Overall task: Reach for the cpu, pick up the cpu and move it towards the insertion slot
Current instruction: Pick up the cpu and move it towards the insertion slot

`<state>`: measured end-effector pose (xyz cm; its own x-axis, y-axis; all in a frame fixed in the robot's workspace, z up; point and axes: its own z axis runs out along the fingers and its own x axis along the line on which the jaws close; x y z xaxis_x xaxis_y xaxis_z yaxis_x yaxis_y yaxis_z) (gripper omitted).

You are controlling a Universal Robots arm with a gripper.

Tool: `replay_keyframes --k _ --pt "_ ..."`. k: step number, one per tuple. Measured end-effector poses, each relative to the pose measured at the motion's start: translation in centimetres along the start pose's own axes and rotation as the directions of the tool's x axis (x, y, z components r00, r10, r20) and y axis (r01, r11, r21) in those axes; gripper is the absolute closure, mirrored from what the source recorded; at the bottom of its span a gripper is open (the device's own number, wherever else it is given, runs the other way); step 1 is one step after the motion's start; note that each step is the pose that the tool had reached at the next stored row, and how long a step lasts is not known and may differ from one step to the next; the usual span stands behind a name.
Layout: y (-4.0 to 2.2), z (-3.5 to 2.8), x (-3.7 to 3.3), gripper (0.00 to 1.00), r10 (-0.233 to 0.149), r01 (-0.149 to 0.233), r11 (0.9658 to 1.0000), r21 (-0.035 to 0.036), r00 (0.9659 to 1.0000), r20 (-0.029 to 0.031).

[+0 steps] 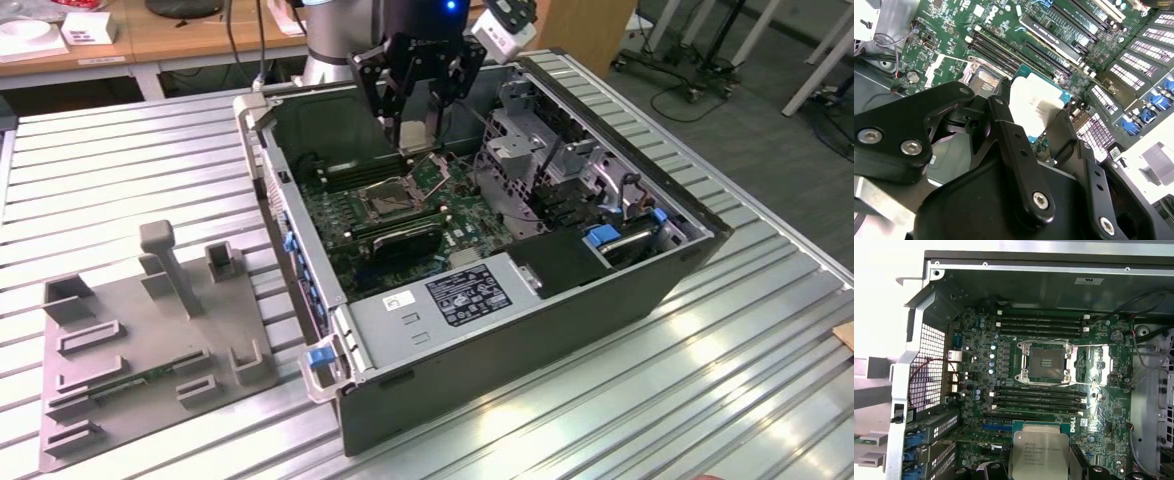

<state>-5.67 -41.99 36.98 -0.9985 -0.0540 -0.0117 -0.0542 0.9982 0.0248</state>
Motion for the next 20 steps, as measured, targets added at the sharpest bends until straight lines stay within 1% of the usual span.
replay_keyframes --k 4,20 --pt "0.02 0.03 0.0 0.46 0.0 0.0 1.0 -0.0002 1.0 0.0001" --pt "0.13 0.85 0.01 0.46 0.0 0.0 1.0 -0.0002 1.0 0.0001"
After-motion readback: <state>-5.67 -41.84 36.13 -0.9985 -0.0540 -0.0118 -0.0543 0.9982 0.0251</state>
